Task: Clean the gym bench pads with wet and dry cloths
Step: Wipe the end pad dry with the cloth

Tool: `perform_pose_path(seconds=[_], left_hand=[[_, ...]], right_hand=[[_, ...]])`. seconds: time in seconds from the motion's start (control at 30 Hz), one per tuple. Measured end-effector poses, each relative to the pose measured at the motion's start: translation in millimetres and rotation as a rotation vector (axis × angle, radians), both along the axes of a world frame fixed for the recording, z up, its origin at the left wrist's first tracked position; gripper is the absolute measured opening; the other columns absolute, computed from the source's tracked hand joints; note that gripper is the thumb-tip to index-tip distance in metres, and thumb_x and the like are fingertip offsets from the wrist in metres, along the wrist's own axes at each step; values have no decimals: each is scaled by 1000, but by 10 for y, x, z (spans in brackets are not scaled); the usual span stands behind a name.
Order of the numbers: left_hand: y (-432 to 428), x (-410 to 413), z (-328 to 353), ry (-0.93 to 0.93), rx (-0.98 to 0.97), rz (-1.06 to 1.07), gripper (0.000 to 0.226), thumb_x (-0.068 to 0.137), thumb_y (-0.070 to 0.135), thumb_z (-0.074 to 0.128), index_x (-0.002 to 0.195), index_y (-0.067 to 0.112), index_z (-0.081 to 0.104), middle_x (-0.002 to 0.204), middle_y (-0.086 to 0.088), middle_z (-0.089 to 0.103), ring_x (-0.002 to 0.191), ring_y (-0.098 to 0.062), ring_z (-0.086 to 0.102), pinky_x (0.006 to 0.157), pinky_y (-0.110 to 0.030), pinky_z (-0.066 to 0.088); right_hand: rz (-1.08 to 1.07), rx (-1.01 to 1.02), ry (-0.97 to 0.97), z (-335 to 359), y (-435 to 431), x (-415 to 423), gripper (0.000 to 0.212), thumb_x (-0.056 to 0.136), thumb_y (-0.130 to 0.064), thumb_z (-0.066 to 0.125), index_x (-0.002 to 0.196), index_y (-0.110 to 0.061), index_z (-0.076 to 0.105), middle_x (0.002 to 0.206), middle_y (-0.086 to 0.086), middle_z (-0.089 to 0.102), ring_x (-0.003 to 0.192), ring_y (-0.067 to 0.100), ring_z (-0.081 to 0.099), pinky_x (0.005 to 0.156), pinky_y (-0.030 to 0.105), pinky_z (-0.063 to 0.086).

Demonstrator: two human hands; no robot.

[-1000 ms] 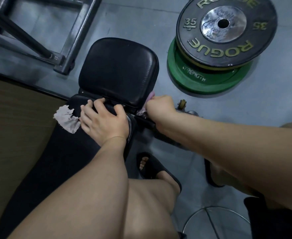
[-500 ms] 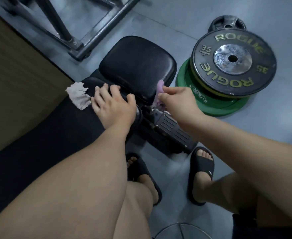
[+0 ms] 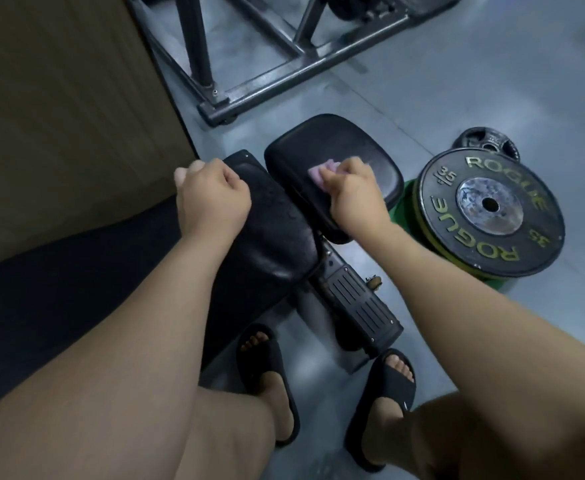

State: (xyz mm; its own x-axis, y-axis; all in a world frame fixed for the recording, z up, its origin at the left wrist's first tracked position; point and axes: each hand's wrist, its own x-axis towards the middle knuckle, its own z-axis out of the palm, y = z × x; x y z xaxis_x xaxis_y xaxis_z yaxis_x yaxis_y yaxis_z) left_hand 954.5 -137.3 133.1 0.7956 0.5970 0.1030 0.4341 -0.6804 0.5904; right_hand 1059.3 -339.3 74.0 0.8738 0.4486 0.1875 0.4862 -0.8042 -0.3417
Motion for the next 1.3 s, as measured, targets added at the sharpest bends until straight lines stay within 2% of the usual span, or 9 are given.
perform_pose_path(seconds=[0.17,0.33,0.47,0.53,0.67,0.77,0.93,1.13,1.3], left_hand=[[123,38,52,-53,-50,39,19,91,15,50,98,14,67,107,-2,56,117,-26,42,87,-33,43],[178,186,10,263,7,56,41,90,40,63,125,22,53,136,-7,37,124,-33,35,97,-43,39],[176,193,-97,423,-98,18,56,88,46,72,135,27,48,142,-6,29,127,-34,32,99,-45,41],[182,184,-119,372,-150,25,49,91,28,72,134,25,51,142,-8,30,125,-36,34,91,-43,45],[243,174,-97,295,-256,83,36,90,2,55,121,19,57,139,-10,33,116,-37,44,86,-47,52],[351,160,-118,283,-338,105,36,92,4,52,123,21,58,139,-8,36,110,-34,48,79,-40,51],[600,110,-150,158,-567,146,53,91,3,50,136,30,60,143,-6,47,109,-28,60,82,-31,47],[842,-33,-114,-41,-649,202,38,94,11,48,112,32,73,132,-7,59,97,-23,65,77,-26,49],[918,-71,-34,-58,-581,217,35,97,11,45,109,28,75,133,-9,56,81,-18,57,69,-20,40]], right_hand=[[-103,-14,30,53,120,404,32,100,-21,52,126,-28,70,112,10,54,101,37,53,96,32,43],[148,7,-16,185,-56,-151,36,101,-31,48,128,-23,72,106,13,59,93,29,53,91,28,36],[104,108,69,392,-113,-288,27,98,-7,63,121,-14,75,98,3,53,96,8,58,101,3,35],[144,139,87,444,-79,-554,29,98,-4,63,124,-11,73,99,2,54,97,-2,57,102,2,35],[265,94,80,301,3,-983,28,102,-14,56,125,-9,72,99,2,50,98,20,63,96,21,50],[230,27,64,139,241,-829,31,98,-17,55,124,-20,71,103,4,48,96,33,60,89,39,53],[211,7,37,74,1040,-281,48,85,3,61,122,-24,73,108,3,52,97,34,57,94,39,51],[192,5,95,42,599,-630,56,89,-1,57,128,-40,63,113,5,53,102,35,58,95,46,51],[153,15,90,188,575,-649,37,96,-11,57,129,-19,71,109,6,57,105,25,62,102,9,36]])
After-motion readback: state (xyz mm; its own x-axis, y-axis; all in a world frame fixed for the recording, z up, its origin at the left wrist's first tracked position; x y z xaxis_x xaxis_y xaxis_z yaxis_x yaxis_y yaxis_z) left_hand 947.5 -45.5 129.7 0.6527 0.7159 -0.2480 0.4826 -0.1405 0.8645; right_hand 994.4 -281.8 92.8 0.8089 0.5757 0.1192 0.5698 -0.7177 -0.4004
